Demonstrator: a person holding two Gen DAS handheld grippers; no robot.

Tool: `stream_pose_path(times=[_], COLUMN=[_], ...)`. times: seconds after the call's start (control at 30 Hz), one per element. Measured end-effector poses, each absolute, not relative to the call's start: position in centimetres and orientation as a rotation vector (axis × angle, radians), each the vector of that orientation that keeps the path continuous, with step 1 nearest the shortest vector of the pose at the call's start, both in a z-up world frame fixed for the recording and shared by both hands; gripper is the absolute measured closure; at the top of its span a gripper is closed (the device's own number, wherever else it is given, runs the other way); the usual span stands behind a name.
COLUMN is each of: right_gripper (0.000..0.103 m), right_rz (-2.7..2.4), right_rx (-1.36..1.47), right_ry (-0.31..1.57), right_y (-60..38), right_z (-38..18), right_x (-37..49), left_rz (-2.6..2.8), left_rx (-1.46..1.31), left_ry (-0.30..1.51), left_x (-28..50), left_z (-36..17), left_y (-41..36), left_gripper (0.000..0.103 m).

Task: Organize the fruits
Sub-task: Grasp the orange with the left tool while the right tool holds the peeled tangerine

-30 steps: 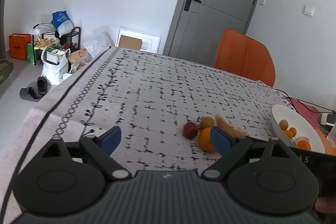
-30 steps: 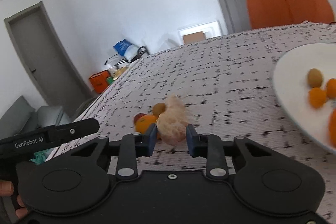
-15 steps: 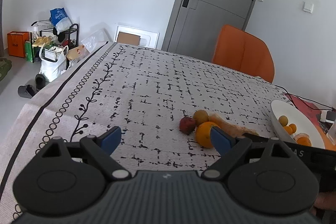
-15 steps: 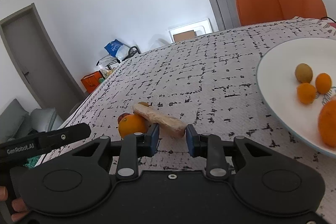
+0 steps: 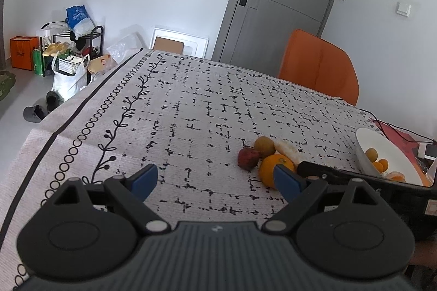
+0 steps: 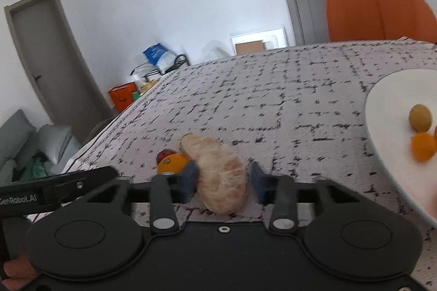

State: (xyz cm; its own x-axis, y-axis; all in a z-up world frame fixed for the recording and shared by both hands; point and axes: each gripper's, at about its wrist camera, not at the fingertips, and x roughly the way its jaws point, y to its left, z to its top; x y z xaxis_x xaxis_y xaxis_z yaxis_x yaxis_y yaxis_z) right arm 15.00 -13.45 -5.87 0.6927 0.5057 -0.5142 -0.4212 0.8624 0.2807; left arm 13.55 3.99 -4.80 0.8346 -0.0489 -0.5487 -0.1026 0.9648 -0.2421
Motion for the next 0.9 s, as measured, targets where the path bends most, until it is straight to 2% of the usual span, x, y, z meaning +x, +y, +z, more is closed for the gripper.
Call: stream_pose_path(times=[0.9], right_gripper=[0.067], right_rz=[0.413], right_rx=[0.217], right_ry=[0.558], right_y=[-20.5], right_z=[-4.8], right_x=[11.6], left_rz=[-0.048], left_rx=[-0.178], left_ry=[0.586], left_x=[16.5], left_z=[-5.1], left_y=[-2.2], left_gripper=[0.016])
